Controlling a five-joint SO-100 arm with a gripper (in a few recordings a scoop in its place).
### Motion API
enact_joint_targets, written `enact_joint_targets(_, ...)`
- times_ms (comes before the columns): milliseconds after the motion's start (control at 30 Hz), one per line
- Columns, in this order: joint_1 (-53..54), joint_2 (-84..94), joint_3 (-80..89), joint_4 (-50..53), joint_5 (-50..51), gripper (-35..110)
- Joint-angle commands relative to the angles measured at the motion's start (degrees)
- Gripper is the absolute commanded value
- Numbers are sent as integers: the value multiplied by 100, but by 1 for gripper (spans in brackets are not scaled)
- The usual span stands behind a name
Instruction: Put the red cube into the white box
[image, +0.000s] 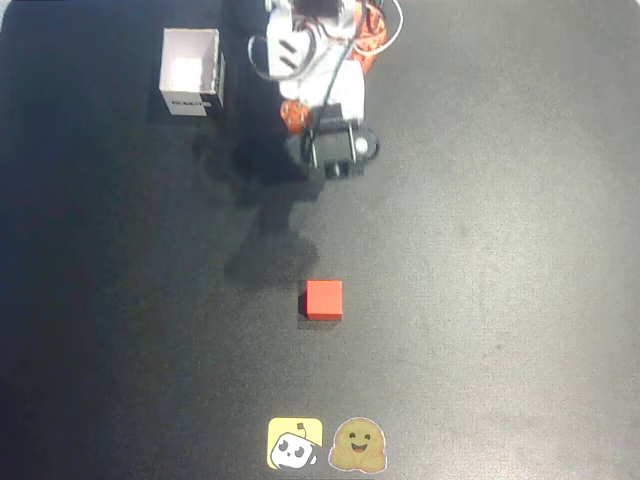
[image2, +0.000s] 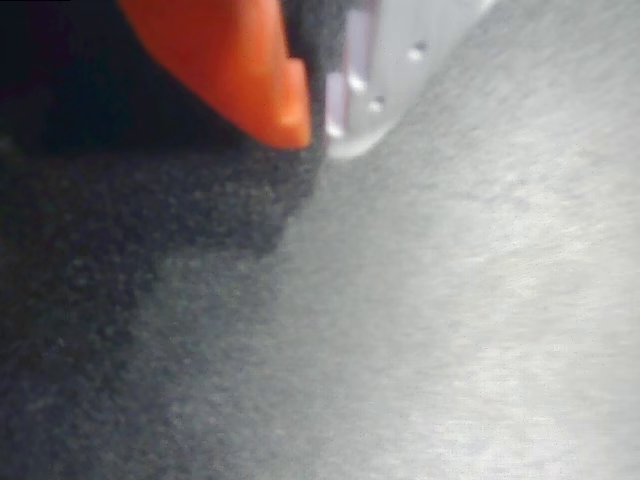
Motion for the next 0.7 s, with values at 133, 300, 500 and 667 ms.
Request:
enact_joint_targets(133, -185, -3252, -2971, 167, 123, 0)
enact_joint_targets(300, -255, -5027, -4562, 290, 264, 0)
enact_joint_targets(500, -352, -6697, -6231, 396, 334, 17)
enact_joint_targets(667, -439, -7471, -6908, 387, 448, 27)
